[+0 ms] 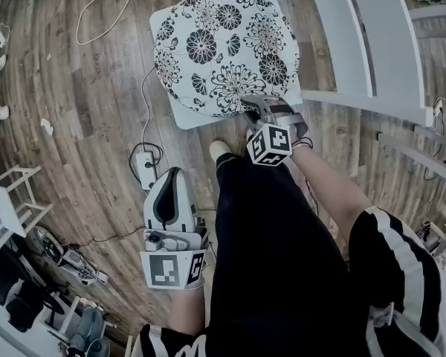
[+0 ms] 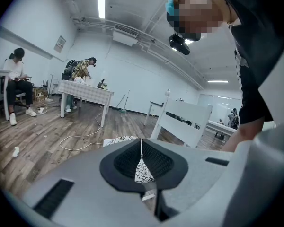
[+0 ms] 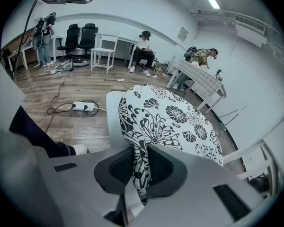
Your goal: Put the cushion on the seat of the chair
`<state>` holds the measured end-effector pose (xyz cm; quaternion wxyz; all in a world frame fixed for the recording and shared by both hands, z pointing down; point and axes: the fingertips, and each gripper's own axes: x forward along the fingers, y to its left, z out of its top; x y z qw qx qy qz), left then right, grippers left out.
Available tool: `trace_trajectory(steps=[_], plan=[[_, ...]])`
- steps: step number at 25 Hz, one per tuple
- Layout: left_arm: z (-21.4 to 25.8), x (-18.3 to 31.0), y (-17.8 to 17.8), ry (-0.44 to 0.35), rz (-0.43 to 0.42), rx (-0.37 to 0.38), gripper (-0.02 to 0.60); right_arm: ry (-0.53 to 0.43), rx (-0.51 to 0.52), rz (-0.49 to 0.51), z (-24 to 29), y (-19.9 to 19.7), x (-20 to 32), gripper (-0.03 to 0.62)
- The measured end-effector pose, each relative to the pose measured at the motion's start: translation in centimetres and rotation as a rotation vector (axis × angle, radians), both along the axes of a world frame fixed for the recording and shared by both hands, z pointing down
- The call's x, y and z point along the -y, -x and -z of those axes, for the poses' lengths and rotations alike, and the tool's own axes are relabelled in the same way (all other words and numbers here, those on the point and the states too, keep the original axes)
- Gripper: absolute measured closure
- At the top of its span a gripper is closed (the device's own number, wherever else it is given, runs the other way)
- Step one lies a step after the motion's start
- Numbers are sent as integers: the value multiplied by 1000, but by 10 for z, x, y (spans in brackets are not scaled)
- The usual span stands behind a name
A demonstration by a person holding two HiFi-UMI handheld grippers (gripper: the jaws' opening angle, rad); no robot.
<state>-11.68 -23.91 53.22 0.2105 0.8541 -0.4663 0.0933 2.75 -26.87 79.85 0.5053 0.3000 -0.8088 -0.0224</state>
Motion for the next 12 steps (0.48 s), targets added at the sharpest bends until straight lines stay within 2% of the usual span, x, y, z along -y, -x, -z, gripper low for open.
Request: trace_trajectory(steps=[12], plan=[[0,3,3,5,-7,-6,568,92,-40,21,-17,1,-2,556]])
